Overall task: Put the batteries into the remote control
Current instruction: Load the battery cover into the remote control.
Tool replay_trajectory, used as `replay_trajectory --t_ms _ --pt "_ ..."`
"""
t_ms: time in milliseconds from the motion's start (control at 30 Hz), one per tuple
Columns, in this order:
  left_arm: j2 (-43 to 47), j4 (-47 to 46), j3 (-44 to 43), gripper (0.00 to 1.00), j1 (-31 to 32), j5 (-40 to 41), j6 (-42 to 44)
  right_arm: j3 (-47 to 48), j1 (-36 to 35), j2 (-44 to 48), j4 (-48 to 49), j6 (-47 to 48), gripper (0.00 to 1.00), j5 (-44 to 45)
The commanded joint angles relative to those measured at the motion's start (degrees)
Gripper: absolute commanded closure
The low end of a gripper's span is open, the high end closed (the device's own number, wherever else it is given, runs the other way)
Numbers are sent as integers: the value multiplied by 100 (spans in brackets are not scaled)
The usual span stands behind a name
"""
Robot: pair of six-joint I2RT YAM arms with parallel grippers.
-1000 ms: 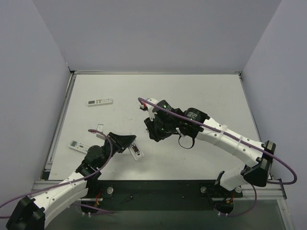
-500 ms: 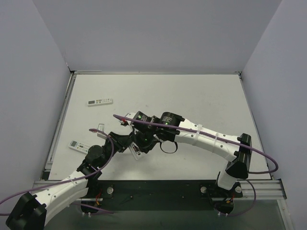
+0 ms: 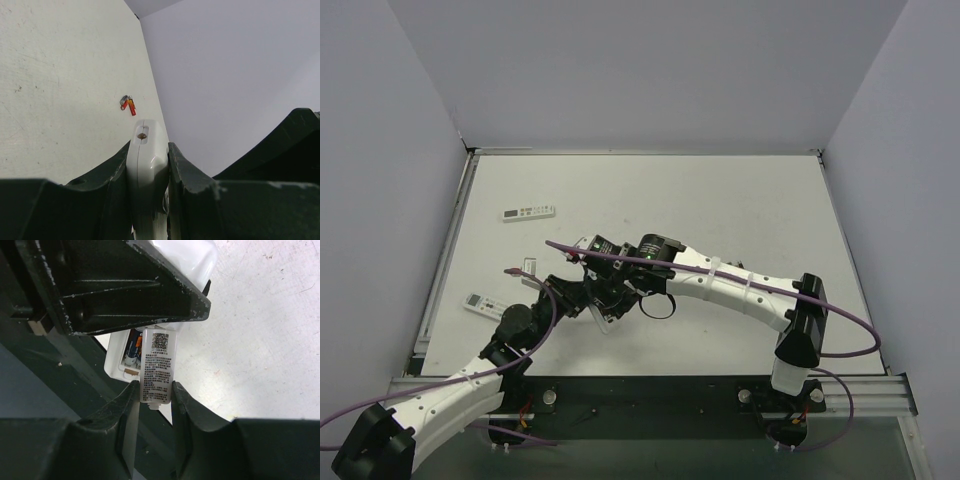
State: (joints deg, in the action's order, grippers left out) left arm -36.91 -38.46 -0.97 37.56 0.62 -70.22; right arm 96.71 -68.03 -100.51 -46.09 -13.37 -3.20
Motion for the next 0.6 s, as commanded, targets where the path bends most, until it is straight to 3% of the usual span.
replay_trajectory --t_ms 0,567 --pt "78 -470 159 100 41 17 52 200 -44 -56 -147 -166 100 215" --pt "52 -496 132 100 85 61 69 252 -114 -162 12 -263 100 48"
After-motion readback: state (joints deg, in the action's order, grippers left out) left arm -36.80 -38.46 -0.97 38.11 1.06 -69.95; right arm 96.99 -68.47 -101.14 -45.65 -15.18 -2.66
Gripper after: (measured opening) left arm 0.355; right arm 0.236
